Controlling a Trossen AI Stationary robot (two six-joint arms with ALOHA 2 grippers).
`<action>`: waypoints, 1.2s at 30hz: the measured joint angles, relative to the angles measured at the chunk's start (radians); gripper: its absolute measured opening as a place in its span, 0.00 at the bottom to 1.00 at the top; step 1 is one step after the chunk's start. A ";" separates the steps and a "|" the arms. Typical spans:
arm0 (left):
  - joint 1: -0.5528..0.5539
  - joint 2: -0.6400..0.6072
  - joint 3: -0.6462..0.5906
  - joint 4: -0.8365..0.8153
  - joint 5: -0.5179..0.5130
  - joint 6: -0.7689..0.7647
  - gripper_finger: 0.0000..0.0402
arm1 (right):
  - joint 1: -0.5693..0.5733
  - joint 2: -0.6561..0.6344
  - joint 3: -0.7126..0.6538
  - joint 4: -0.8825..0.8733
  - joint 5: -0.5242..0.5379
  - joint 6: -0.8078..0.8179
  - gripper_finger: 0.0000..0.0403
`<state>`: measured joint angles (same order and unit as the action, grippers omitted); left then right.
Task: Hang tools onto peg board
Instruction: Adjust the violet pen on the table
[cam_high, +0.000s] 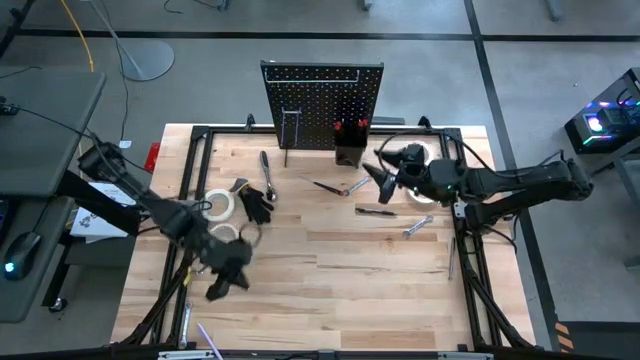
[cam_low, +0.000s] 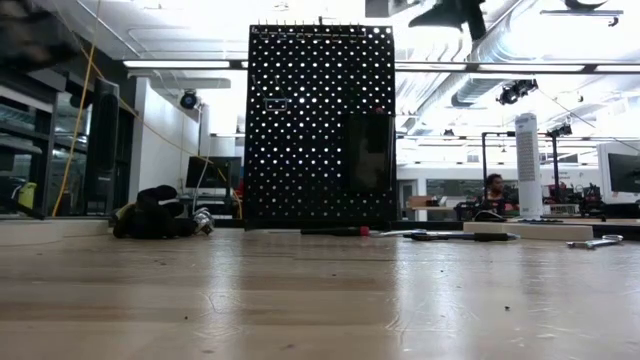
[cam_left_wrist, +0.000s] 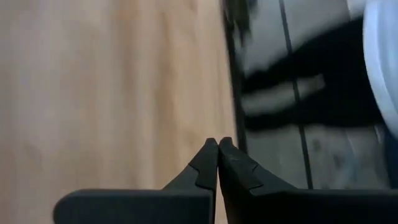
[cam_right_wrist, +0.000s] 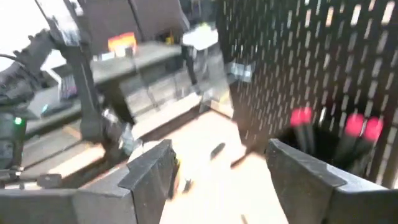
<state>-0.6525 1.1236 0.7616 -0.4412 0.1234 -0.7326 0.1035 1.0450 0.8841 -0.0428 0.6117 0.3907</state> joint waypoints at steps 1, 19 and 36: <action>-0.025 0.021 0.000 0.003 0.028 -0.004 0.00 | 0.014 0.002 0.000 -0.040 0.001 0.046 0.58; -0.213 0.182 0.113 -0.093 0.104 0.114 0.00 | 0.229 0.181 0.000 -0.334 -0.071 0.551 0.00; -0.199 0.182 0.118 -0.154 0.111 0.215 0.00 | 0.240 0.192 0.000 -0.298 -0.109 0.599 0.00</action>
<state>-0.8513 1.3060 0.8795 -0.5949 0.2344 -0.5179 0.3431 1.2369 0.8837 -0.3409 0.5022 0.9894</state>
